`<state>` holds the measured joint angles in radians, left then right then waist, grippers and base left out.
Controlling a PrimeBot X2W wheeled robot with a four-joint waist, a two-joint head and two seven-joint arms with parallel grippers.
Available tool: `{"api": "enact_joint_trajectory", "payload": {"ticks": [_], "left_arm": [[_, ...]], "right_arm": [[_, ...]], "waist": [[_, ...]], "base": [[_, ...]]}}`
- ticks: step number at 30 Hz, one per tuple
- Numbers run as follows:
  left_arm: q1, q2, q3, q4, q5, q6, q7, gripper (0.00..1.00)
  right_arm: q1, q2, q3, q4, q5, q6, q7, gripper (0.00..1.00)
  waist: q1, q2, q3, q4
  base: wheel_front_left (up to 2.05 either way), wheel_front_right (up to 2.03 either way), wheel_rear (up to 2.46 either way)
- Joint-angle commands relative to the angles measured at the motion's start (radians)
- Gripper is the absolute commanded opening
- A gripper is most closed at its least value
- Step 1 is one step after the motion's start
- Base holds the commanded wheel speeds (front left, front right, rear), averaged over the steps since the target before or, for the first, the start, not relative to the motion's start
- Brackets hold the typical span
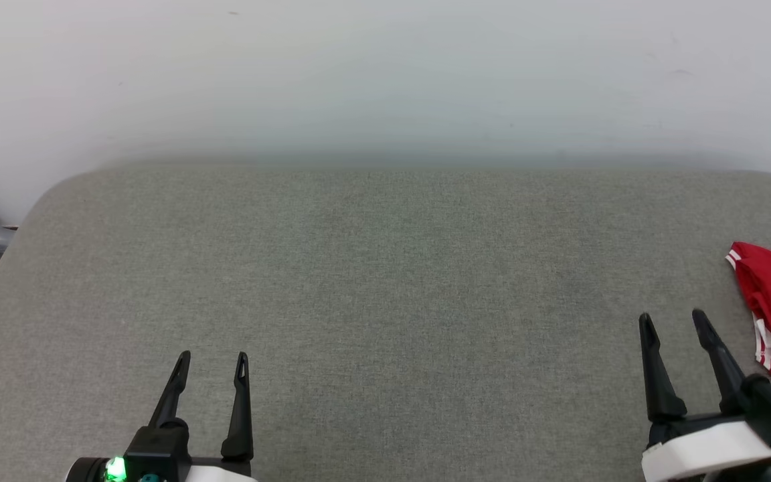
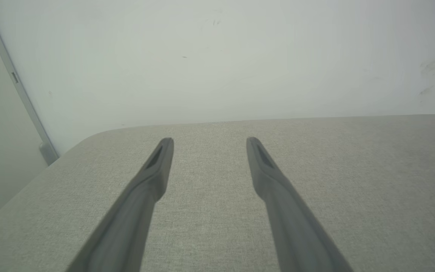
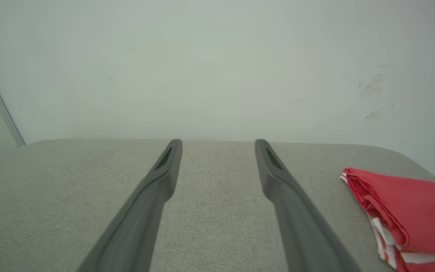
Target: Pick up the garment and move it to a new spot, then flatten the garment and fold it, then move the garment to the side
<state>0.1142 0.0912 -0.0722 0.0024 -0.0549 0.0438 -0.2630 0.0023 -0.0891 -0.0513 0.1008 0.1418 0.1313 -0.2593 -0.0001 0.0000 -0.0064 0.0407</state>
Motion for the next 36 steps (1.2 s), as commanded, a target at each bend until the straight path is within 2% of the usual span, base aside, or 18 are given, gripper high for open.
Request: {"api": "enact_joint_trajectory", "payload": {"ticks": [1, 8, 21, 22, 25, 36], "left_arm": [[0.008, -0.001, 0.004, 0.002, -0.003, -0.006, -0.002, 1.00], [0.033, -0.006, 0.015, 0.010, -0.011, -0.023, -0.002, 1.00], [0.036, -0.015, 0.032, 0.033, -0.013, -0.048, -0.002, 1.00], [0.031, -0.012, 0.029, 0.036, -0.011, -0.049, 0.000, 0.00], [0.034, -0.013, 0.026, 0.064, -0.018, -0.049, 0.004, 0.00], [-0.006, -0.017, 0.051, 0.091, -0.249, -0.068, 0.060, 0.00]], "right_arm": [[0.020, 0.009, -0.004, -0.006, 0.005, -0.001, -0.005, 1.00], [0.091, 0.035, -0.018, -0.064, 0.023, -0.001, -0.005, 1.00], [0.139, 0.041, -0.016, -0.100, 0.051, -0.001, -0.006, 1.00], [0.125, 0.036, -0.016, -0.094, 0.051, 0.000, -0.003, 0.00], [0.130, 0.036, -0.014, -0.068, 0.059, 0.000, -0.001, 0.00], [0.094, 0.028, -0.011, -0.038, 0.280, 0.000, 0.047, 0.00]], "waist": [[0.0001, 0.0000, -0.006, 0.000], [0.0001, 0.0000, -0.024, -0.010], [0.0001, 0.0000, -0.029, -0.012], [0.0001, 0.0000, -0.029, -0.012], [0.0002, 0.0000, -0.029, -0.012], [0.0002, 0.0000, -0.026, -0.015]], "base": [[0.00, 0.00, 0.00], [0.00, 0.00, 0.00], [0.00, 0.00, 0.00], [0.00, 0.00, 0.00], [0.00, 0.00, 0.00], [0.00, 0.00, 0.00]]}}
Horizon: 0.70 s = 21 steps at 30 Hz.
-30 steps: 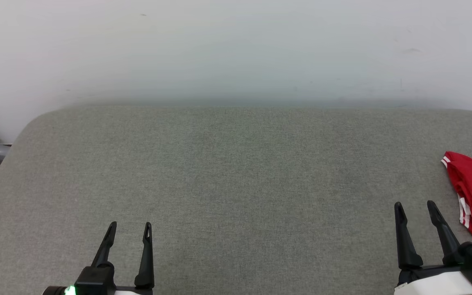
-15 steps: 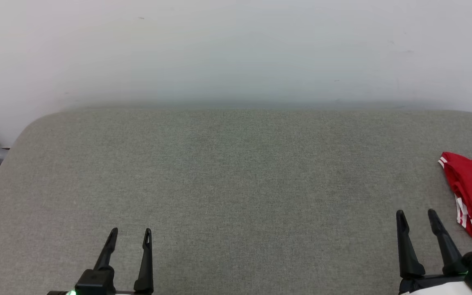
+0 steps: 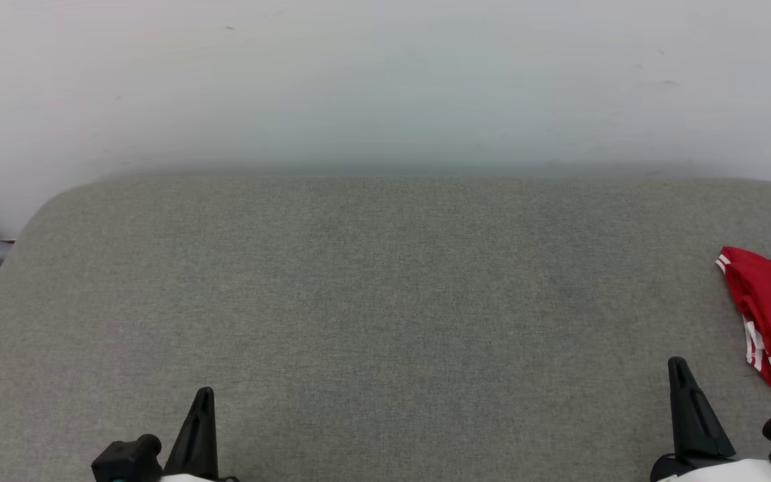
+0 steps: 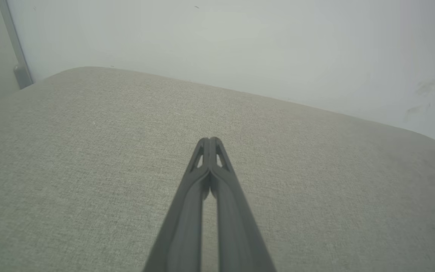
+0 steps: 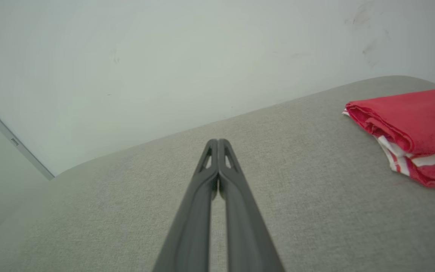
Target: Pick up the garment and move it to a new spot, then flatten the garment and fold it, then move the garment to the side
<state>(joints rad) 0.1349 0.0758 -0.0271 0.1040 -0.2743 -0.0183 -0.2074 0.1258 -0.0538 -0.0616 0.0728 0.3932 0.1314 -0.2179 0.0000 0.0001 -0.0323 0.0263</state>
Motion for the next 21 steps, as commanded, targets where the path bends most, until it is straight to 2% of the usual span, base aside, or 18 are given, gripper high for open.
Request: {"api": "enact_joint_trajectory", "payload": {"ticks": [1, 21], "left_arm": [[-0.030, -0.002, 0.008, -0.008, -0.049, -0.008, 0.010, 0.00], [-0.089, -0.008, 0.044, 0.030, -0.392, -0.036, 0.092, 0.00]], "right_arm": [[-0.033, -0.007, 0.000, -0.007, 0.047, 0.000, 0.009, 0.00], [-0.089, -0.016, -0.001, 0.039, 0.371, 0.000, 0.085, 0.00]], "waist": [[0.0000, -0.0001, 0.000, 0.000], [0.0000, -0.0001, 0.007, -0.005]], "base": [[0.00, 0.00, 0.00], [0.00, 0.00, 0.00]]}}
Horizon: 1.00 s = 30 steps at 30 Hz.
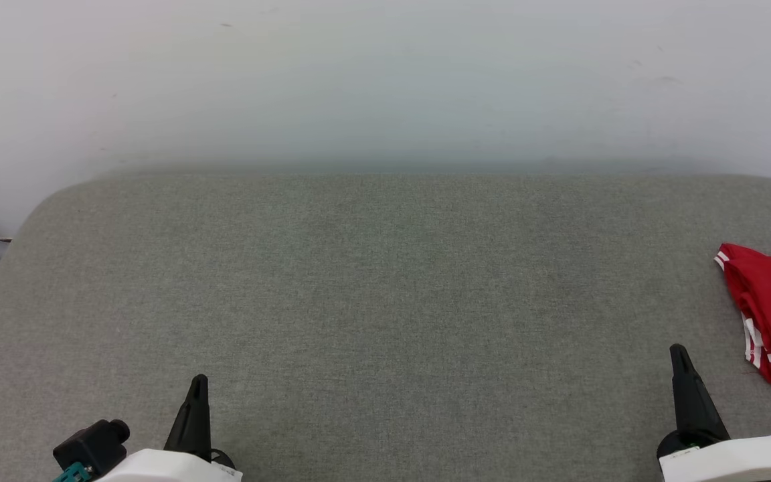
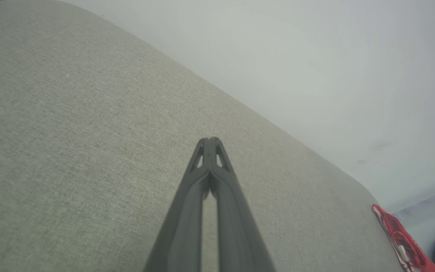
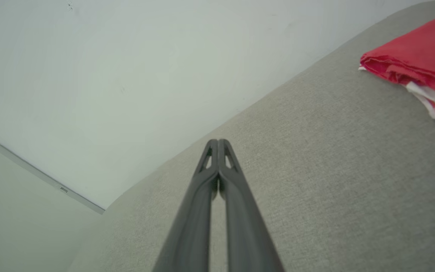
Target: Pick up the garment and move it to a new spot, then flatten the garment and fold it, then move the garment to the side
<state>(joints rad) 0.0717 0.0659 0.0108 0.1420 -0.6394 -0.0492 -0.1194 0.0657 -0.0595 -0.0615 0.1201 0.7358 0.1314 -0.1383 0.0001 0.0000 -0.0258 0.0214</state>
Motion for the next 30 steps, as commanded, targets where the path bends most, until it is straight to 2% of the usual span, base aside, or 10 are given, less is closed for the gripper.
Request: {"api": "enact_joint_trajectory", "payload": {"ticks": [1, 30], "left_arm": [[-0.029, 0.002, 0.008, -0.006, -0.042, -0.006, 0.008, 0.00], [-0.093, -0.005, 0.047, 0.037, -0.412, -0.038, 0.099, 0.00]], "right_arm": [[-0.031, -0.010, -0.001, -0.006, 0.042, 0.000, 0.008, 0.00], [-0.091, -0.013, -0.010, 0.045, 0.385, -0.001, 0.096, 0.00]], "waist": [[0.0000, 0.0000, 0.001, 0.000], [-0.0001, 0.0000, 0.009, -0.007]], "base": [[0.00, 0.00, 0.00], [0.00, 0.00, 0.00]]}}
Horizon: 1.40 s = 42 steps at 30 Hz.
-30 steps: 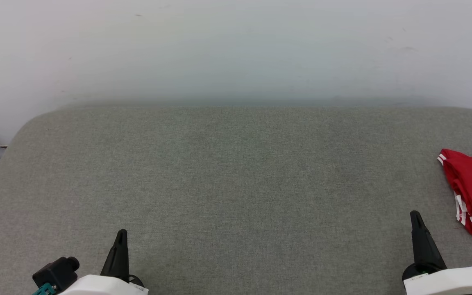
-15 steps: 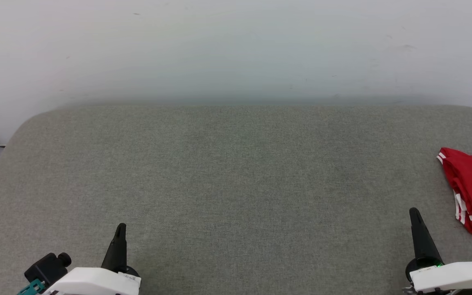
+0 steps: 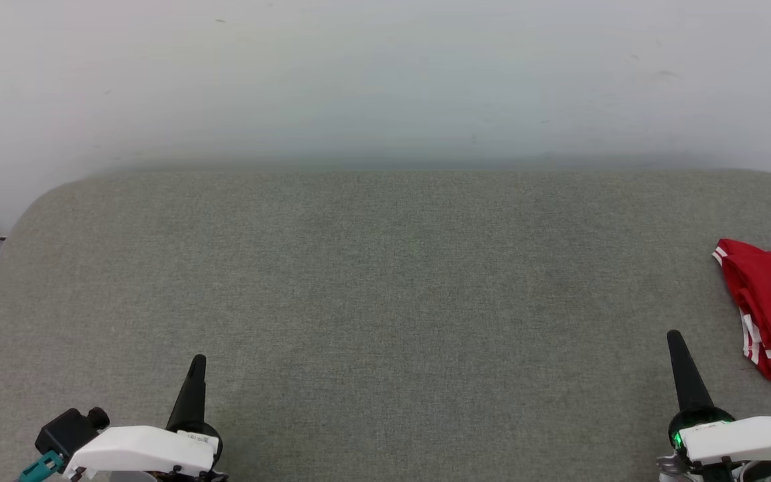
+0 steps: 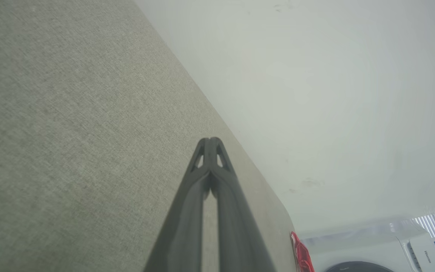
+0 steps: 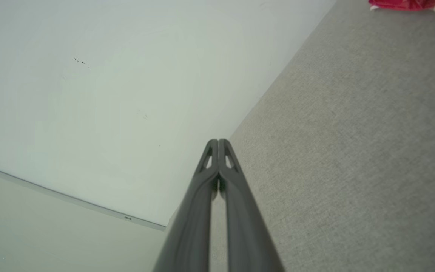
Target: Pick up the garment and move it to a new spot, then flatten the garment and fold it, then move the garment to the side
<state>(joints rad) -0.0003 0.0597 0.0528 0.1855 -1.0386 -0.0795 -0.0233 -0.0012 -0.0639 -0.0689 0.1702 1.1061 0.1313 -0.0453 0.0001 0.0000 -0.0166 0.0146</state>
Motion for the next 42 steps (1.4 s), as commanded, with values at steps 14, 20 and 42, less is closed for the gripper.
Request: {"api": "enact_joint_trajectory", "payload": {"ticks": [14, 20, 42], "left_arm": [[-0.047, -0.002, 0.021, 0.012, -0.164, -0.019, 0.040, 0.00], [-0.058, -0.003, 0.027, 0.019, -0.223, -0.025, 0.055, 0.00], [-0.091, -0.007, 0.047, 0.042, -0.417, -0.041, 0.103, 0.00]], "right_arm": [[-0.049, -0.008, -0.007, 0.016, 0.153, 0.000, 0.040, 0.00], [-0.056, -0.007, -0.010, 0.025, 0.207, 0.000, 0.055, 0.00], [-0.088, -0.004, -0.019, 0.052, 0.382, -0.001, 0.106, 0.00]], "waist": [[-0.0001, 0.0000, 0.004, -0.003], [-0.0001, 0.0000, 0.006, -0.005], [-0.0001, 0.0000, 0.013, -0.010]], "base": [[0.00, 0.00, 0.00], [0.00, 0.00, 0.00], [0.00, 0.00, 0.00]]}}
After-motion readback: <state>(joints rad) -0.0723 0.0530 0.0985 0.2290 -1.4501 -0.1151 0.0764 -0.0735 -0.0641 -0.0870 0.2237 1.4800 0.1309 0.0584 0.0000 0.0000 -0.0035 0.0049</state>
